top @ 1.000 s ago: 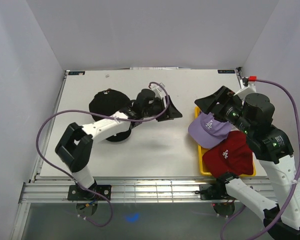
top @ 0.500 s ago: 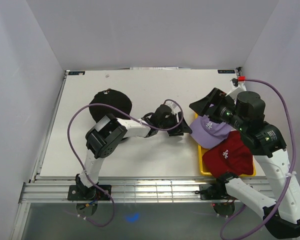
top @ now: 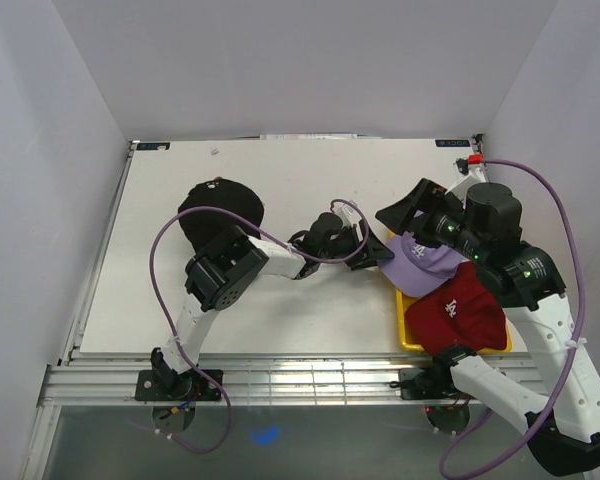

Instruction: Stack the hats

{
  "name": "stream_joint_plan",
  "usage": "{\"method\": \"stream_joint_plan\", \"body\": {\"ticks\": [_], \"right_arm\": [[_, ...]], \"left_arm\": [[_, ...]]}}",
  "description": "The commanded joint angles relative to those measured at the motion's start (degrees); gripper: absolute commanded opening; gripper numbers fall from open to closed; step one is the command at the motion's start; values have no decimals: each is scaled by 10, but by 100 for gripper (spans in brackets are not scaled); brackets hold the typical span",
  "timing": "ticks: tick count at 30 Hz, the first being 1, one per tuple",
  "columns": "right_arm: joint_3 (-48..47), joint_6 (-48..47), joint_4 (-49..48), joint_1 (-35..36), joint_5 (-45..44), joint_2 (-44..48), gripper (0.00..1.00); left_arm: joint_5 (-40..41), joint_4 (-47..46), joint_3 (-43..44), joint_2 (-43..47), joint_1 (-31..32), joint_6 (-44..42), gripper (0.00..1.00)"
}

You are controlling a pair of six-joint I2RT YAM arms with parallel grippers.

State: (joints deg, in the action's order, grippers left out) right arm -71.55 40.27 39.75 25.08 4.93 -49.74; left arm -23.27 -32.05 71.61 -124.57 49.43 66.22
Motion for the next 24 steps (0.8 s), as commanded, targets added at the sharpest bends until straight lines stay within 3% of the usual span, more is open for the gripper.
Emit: {"method": "stream_joint_plan", "body": {"ticks": [1,6,20,22,24], "right_arm": [[6,-12,-25,-3,6,3,79],[5,-13,-27,-3,6,3,79],[2,-18,-27,-3,3,3,79],[-2,-19,-27,-3,5,1,79],[-4,-19,-28,-3,9,-2,79]], "left_arm": [[-13,-59,-5,-3,4,31,71],[-17,-78,-2,-9,5,45,66],[-46,-111,9,-8,7,71,16],[-52,-115,16,-8,8,75,3],[-60,-120,27,-8,8,78,0]]}}
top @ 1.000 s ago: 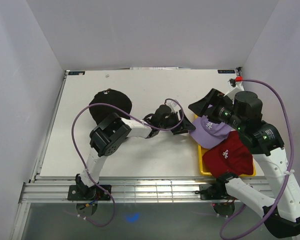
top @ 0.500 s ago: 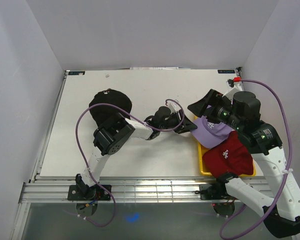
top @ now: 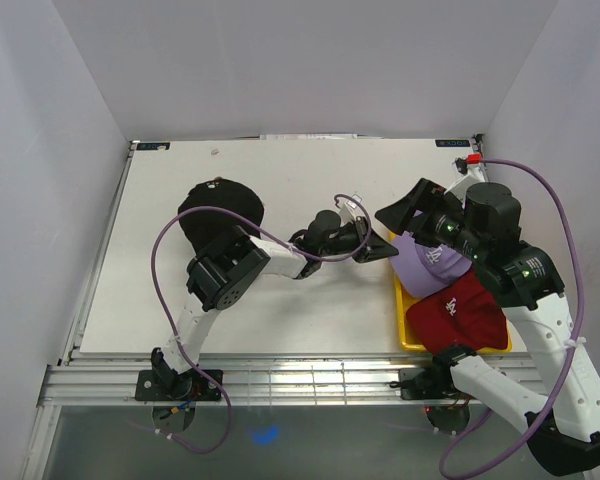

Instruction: Stack the hats

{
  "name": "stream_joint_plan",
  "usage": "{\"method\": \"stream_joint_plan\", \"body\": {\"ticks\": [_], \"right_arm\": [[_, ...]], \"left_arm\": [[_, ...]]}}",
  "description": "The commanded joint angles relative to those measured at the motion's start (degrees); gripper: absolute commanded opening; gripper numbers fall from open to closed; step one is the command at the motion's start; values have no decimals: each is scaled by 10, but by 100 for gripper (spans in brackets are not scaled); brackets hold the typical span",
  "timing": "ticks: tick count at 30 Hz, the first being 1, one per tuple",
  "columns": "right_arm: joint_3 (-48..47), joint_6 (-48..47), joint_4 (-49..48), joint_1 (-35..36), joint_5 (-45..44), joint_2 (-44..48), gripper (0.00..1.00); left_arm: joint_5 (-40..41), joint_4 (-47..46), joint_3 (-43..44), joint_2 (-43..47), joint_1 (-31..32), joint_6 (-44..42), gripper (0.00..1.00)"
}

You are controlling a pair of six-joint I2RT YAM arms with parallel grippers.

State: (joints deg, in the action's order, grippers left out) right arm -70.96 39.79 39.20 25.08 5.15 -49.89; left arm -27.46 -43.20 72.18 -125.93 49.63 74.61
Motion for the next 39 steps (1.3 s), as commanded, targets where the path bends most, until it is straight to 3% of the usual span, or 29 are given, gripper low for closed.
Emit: {"method": "stream_joint_plan", "body": {"ticks": [1,11,23,39], "right_arm": [[-13,-15,-23,-3,7,-1,79],[-52,-22,-15,-3,4,-14,79],[-143,-43,4,-3,-5,-39,80],[-216,-36,9,-3,0,-64,81]], "left_arm": [[-19,-12,24,9,6,-4,0],[-41,-83,60,22,6,40,0],[-13,-123,78,55,-2,84,0],[107,-58,39,182,-12,89,0]]}}
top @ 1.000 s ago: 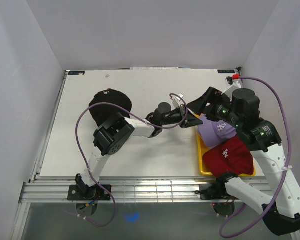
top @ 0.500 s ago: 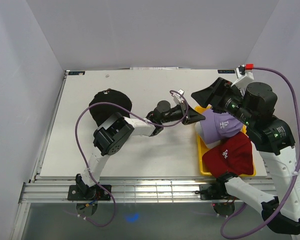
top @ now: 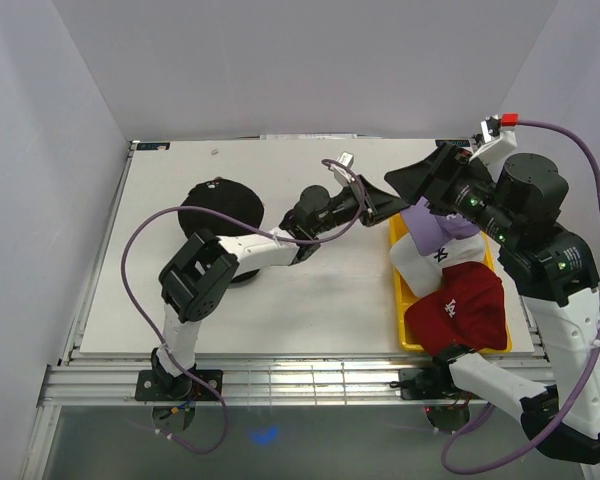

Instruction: Stack the hats

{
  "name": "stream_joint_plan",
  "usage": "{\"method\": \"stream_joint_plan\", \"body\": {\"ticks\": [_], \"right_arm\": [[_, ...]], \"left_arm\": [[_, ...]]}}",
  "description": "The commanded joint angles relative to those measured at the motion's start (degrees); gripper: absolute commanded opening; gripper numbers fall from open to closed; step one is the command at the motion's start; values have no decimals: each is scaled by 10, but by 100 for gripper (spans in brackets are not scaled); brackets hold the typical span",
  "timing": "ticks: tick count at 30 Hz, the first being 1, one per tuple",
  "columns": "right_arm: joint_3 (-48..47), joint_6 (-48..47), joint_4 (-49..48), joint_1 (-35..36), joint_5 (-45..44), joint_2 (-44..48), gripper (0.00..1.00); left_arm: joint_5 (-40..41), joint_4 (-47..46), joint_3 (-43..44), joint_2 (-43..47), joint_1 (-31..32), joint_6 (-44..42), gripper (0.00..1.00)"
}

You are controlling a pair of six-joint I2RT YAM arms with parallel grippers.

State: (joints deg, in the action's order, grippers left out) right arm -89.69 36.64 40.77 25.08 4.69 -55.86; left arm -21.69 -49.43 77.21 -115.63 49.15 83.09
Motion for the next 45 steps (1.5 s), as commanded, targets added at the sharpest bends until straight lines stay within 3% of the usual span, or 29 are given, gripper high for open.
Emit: {"method": "stream_joint_plan", "body": {"ticks": [1,10,18,23,31,36,45], "right_arm": [[-33,-3,-8,-2,8,-9,81],[-109,11,-12,-3,51,-83,82],[-144,75,-85,-6,188,-172,82],[20,190,-319,1,303,-194,82],[33,257,-436,57,274,-257,85],[100,334,-575,61,239,-250,88],[149,378,-641,85,223,-263,92]], "left_arm": [[58,13,-14,88,-12,1,0],[158,119,-52,221,-62,-13,0],[200,174,-181,409,-171,7,0],[202,221,-225,505,-234,18,0],[198,252,-247,584,-291,37,0],[198,248,-262,596,-300,52,0],[182,227,-274,598,-311,71,0]]}}
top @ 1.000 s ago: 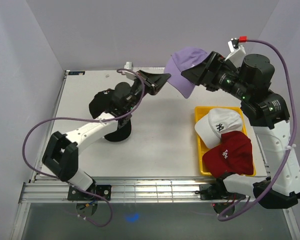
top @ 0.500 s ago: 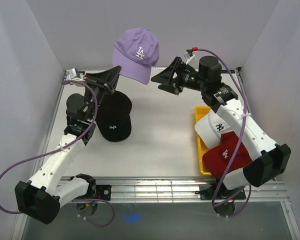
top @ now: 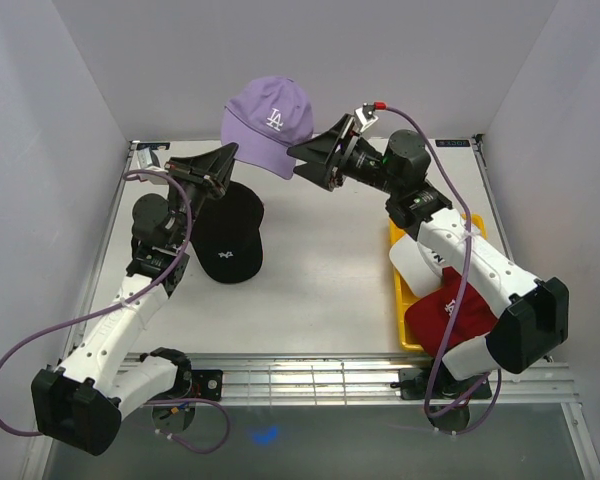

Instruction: Stack the hats

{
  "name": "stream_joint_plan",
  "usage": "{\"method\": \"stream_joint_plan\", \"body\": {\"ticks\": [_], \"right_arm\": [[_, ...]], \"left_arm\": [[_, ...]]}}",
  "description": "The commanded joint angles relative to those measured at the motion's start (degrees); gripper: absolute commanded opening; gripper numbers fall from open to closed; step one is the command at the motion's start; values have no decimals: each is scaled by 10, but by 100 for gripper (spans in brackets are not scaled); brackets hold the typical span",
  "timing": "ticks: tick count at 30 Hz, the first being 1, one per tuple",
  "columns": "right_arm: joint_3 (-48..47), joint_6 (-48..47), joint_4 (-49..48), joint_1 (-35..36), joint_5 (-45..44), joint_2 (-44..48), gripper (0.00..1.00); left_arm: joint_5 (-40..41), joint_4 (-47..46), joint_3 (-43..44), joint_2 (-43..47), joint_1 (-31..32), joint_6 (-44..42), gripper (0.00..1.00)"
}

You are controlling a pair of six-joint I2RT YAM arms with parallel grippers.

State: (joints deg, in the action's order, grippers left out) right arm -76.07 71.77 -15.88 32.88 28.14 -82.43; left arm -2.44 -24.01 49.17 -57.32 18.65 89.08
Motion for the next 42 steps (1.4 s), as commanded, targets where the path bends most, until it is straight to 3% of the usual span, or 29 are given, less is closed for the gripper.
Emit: {"method": "stream_joint_plan", "body": {"ticks": [1,14,30,33,36,37,42], "right_arm": [[19,30,-85,10,-12,0,92],[65,42,-126,19,-25,-4,93],[101,138,-326,39,-37,-64,88],[98,140,-347,41,-36,-72,79],[105,148,-376,41,-33,-81,60],[108,158,-387,40,-28,-84,48],[95,185,-426,40,7,-116,25]], "left_arm": [[-13,-27,8,16,-7,12,0],[-28,-24,1,26,-18,21,0],[-43,-38,-47,44,-19,55,0],[-43,-39,-59,59,-20,58,0],[-47,-46,-76,67,-22,71,0],[-48,-46,-79,69,-22,71,0],[-76,-58,-98,80,-22,73,0]]}}
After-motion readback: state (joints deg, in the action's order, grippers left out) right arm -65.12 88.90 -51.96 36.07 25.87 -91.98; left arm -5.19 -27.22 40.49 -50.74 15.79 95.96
